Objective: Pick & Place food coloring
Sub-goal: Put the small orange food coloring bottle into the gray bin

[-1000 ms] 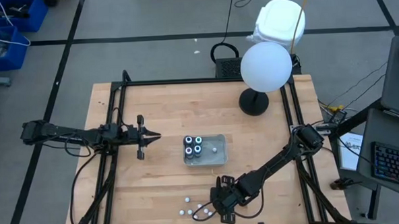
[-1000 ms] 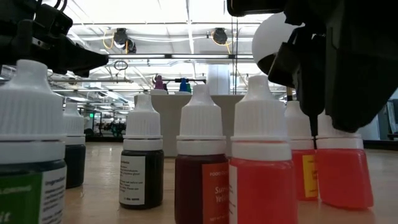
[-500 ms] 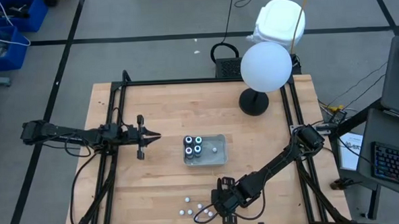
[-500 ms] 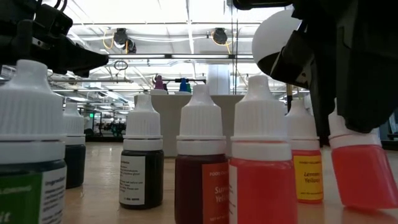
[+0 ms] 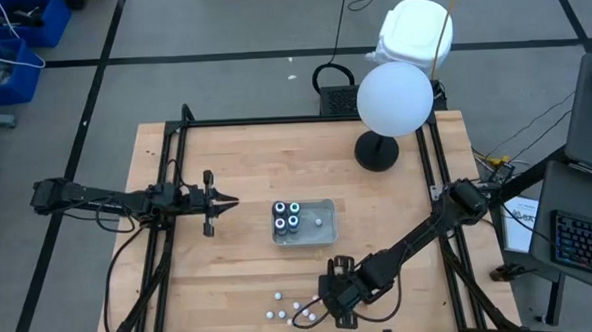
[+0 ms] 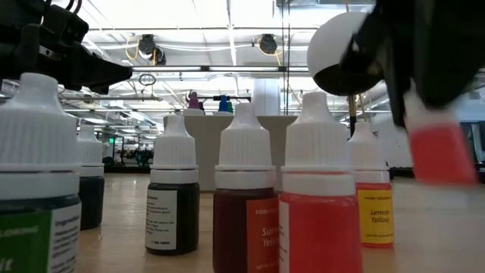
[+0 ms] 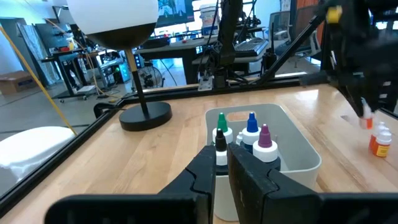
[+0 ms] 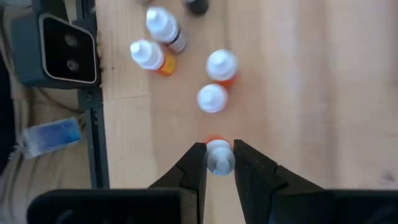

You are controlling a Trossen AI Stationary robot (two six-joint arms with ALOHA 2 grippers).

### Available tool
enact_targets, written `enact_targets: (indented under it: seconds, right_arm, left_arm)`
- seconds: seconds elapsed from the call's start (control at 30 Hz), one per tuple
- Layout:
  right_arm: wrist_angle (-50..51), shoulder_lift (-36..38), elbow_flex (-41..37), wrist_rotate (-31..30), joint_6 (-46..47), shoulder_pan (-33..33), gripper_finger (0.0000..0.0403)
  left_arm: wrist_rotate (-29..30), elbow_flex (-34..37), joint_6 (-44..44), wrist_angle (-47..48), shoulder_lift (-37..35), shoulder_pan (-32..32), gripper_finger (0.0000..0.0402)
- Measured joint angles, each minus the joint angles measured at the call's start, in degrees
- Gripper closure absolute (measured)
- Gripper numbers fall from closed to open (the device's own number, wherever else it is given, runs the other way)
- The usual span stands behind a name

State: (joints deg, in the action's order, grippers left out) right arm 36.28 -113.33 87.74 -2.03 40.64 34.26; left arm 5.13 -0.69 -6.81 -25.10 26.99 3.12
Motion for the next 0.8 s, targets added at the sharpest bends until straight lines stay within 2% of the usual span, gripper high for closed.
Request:
enact_targets:
  seconds: [0.43,0.53,0.8]
  right_arm:
    - [8.7,16.57,0.0,-16.47,-12.64,0.42,0.0348]
    - [10.98,19.7,0.0,-20.52,-13.29,1.25,0.0348]
    - [21.09,22.99,0.0,-26.85,-10.9,2.11,0.0348]
  left_arm:
    - [0.0,0.0,-0.14,0.02,-0.01,0.0,0.0353]
    - [0.01,0.02,-0.25,0.09,-0.01,0.0,0.0353]
    - [0.93,0.02,-0.42,0.68,0.01,0.01,0.0353]
